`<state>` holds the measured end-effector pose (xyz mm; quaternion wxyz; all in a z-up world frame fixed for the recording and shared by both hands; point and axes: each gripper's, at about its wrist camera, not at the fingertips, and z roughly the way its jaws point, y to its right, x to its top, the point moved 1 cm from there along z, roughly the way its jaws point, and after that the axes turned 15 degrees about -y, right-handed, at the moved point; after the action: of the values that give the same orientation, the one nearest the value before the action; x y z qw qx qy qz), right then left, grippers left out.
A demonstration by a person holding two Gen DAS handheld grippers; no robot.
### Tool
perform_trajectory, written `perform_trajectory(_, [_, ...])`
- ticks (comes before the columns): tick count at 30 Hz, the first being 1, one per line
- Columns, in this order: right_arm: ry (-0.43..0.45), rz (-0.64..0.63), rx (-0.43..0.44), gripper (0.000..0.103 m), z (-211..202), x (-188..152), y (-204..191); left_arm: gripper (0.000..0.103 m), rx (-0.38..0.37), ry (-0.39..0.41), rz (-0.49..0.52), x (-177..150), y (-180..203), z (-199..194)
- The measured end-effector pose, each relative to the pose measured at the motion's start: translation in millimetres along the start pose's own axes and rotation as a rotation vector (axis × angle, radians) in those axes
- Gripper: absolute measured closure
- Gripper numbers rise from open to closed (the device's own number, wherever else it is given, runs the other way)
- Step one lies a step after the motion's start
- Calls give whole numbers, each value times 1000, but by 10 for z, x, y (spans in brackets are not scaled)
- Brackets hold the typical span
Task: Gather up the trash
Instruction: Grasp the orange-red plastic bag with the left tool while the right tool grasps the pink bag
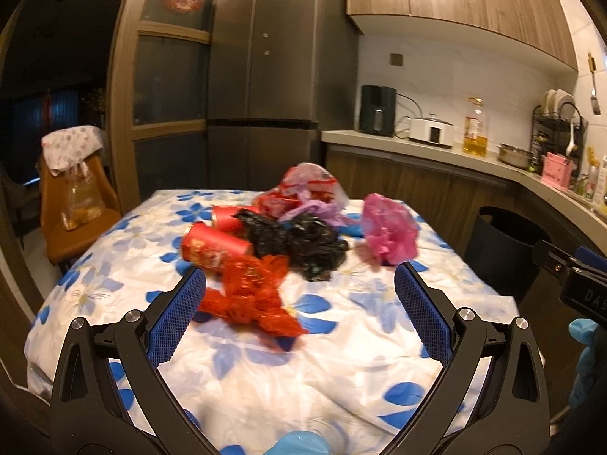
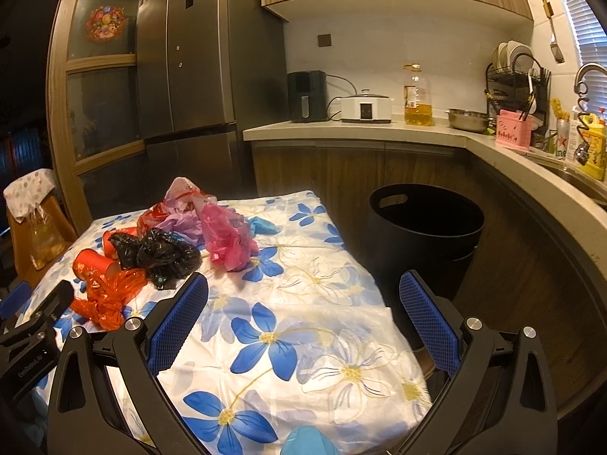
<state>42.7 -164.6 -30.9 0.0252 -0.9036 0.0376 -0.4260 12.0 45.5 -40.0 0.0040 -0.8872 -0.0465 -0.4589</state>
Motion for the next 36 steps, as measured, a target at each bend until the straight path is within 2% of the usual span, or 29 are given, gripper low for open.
perform_trajectory(3, [-14, -7, 20, 10, 138, 6, -41, 5, 1, 7, -19, -27, -88, 63])
perform_trajectory(11, [-45, -24, 75, 11, 503, 43, -180, 15, 4, -39, -48, -83, -231, 445])
perform_trajectory(21, [-72, -39, 93, 11, 876, 137, -290, 18, 67, -102, -114, -12, -419, 995])
perform_trajectory(26, [-76, -44, 99, 13, 1066, 222, -351, 37, 59, -170, -142, -12, -506, 1210])
perform_trajectory(29, [-79, -51, 100, 22, 1197, 289, -399, 47, 36, -200, -142, -27, -523, 1293])
perform_trajectory(32, [-79, -55, 108, 26, 1326, 353, -442, 53, 6, -203, -145, -31, -542, 1322])
perform_trajectory(36, [-83, -48, 108, 35, 1498, 448, -476, 55, -32, -202, -159, -36, -574, 1316])
